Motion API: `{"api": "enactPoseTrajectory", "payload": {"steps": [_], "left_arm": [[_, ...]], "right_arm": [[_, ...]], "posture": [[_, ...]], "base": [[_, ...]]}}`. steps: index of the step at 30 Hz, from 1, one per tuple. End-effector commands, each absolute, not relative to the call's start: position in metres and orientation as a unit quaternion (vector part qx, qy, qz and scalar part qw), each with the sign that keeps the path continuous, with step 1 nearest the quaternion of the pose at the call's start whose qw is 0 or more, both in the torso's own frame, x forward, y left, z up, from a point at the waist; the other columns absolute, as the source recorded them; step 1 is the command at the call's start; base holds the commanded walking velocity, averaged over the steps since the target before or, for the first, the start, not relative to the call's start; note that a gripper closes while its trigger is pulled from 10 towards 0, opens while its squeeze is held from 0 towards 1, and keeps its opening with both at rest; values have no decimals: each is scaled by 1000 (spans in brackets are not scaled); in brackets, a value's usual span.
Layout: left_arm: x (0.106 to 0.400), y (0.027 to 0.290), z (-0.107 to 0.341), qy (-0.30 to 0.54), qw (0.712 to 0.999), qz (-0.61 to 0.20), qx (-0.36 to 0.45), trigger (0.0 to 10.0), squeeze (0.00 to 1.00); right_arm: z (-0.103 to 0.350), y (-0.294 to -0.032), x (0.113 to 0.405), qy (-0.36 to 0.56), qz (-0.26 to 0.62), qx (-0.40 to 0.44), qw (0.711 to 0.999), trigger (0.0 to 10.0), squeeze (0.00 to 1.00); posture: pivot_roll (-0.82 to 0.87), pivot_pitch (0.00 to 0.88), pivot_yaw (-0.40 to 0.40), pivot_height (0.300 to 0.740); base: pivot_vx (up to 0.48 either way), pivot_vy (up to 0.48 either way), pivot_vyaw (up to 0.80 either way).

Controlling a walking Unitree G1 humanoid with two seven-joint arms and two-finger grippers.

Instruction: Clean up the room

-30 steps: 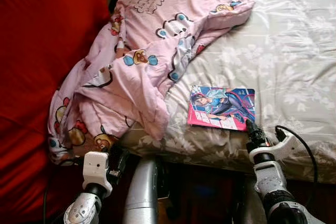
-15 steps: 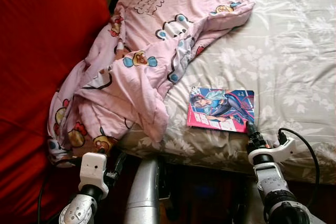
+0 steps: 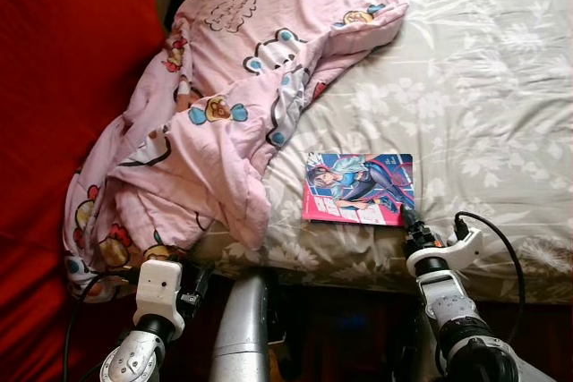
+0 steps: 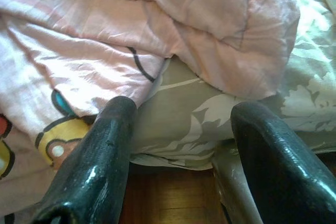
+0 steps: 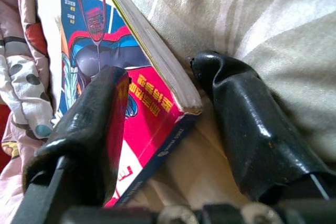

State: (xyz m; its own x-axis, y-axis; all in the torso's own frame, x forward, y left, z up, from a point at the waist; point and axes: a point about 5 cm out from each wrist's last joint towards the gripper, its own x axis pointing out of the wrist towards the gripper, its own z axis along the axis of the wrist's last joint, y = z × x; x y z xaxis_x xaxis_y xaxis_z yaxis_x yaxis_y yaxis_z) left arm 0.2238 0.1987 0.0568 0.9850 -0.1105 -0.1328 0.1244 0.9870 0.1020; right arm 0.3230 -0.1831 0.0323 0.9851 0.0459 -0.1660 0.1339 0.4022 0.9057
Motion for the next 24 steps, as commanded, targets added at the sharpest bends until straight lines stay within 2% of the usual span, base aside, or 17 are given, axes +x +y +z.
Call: {"api": "enactPoseTrajectory", "payload": {"steps": [1, 13, 14, 16, 24], "left_arm": [[216, 208, 52, 81, 993, -48, 69, 10000, 0], [218, 210, 51, 82, 993, -44, 75, 10000, 0], [218, 210, 51, 82, 993, -44, 75, 10000, 0], [219, 210, 51, 82, 993, -43, 76, 10000, 0], [222, 207, 50, 79, 993, -44, 75, 10000, 0]], "right_arm": [[7, -142, 306, 182, -2, 561, 807, 10000, 0], [10, -122, 307, 201, 59, 549, 809, 10000, 0], [10, -122, 306, 203, 59, 546, 811, 4235, 0], [10, -123, 307, 201, 61, 541, 815, 0, 0], [12, -129, 308, 189, 59, 539, 819, 0, 0]], "posture": [[138, 379, 225, 598], [134, 379, 218, 598], [132, 377, 217, 598], [130, 374, 216, 598], [121, 365, 211, 598]], "base": [[0, 0, 0], [0, 0, 0], [0, 0, 0], [0, 0, 0], [0, 0, 0]]}}
